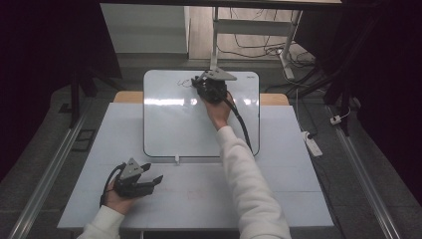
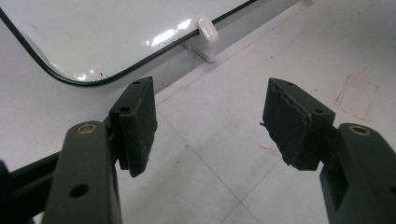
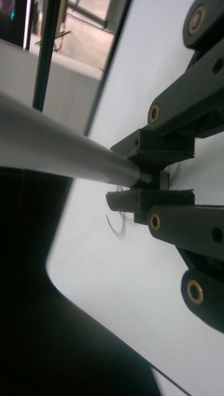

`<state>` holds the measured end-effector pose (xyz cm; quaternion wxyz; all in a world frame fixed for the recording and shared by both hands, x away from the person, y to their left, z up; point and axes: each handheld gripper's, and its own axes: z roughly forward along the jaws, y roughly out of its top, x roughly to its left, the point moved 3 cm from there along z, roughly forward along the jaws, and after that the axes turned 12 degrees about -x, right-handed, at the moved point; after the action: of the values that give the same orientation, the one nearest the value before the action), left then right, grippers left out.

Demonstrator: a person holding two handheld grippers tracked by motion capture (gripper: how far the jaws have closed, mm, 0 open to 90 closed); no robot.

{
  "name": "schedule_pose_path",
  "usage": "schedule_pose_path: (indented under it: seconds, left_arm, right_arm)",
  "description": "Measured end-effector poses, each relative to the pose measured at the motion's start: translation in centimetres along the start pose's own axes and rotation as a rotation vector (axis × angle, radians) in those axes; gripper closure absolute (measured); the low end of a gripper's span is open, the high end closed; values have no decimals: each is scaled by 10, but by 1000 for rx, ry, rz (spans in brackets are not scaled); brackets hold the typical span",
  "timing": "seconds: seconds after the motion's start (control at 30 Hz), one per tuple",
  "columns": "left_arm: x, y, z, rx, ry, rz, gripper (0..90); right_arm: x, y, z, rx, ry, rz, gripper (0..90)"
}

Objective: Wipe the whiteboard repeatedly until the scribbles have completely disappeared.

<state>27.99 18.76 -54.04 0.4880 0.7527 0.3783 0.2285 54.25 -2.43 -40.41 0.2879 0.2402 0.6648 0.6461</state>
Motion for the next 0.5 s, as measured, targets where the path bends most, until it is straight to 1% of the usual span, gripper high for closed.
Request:
schedule_pose_path:
  seconds: [0.03, 0.07, 0.1, 0.17, 0.2, 0.23, 0.27, 0.3, 0.37, 0.4, 0.43, 0.47, 0.5]
  left_arm:
    - [0, 0, 0, -1, 1, 2, 355]
    - [-1, 0, -1, -3, 1, 3, 355]
    - [-1, 0, -2, -5, 2, 4, 355]
    - [-1, 0, -2, -5, 3, 3, 355]
    - [-1, 0, -2, -5, 3, 1, 355]
    - [0, 0, -2, -5, 1, -2, 355]
    - [0, 0, -1, -3, 2, -1, 355]
    - [0, 0, -1, -2, 1, -2, 355]
    - [0, 0, 0, 0, 1, 0, 355]
    - [0, 0, 0, -1, 2, 0, 355]
    - [0, 0, -1, -1, 1, 0, 355]
    - [-1, 0, -2, -3, 3, 1, 355]
    - [-1, 0, -2, -4, 5, 1, 355]
  right_arm:
    - [4, -1, 2, 6, 6, -23, 776]
    - [4, 0, 2, 7, 3, -30, 777]
    - [0, 1, 2, -4, -2, -14, 777]
    - [-13, 7, 1, -28, -67, 8, 776]
    - [-18, 11, 0, -41, -86, 36, 777]
    - [-20, 12, -1, -49, -90, 51, 777]
    - [-18, 11, -1, -43, -86, 44, 777]
    - [-13, 8, 0, -22, -67, 24, 777]
    - [4, 1, 5, 20, 6, -16, 776]
    - [11, -1, 6, 30, 24, -36, 777]
    - [13, -1, 7, 33, 25, -49, 777]
    - [13, 1, 7, 33, 22, -56, 777]
    - [10, 2, 7, 18, 13, -44, 777]
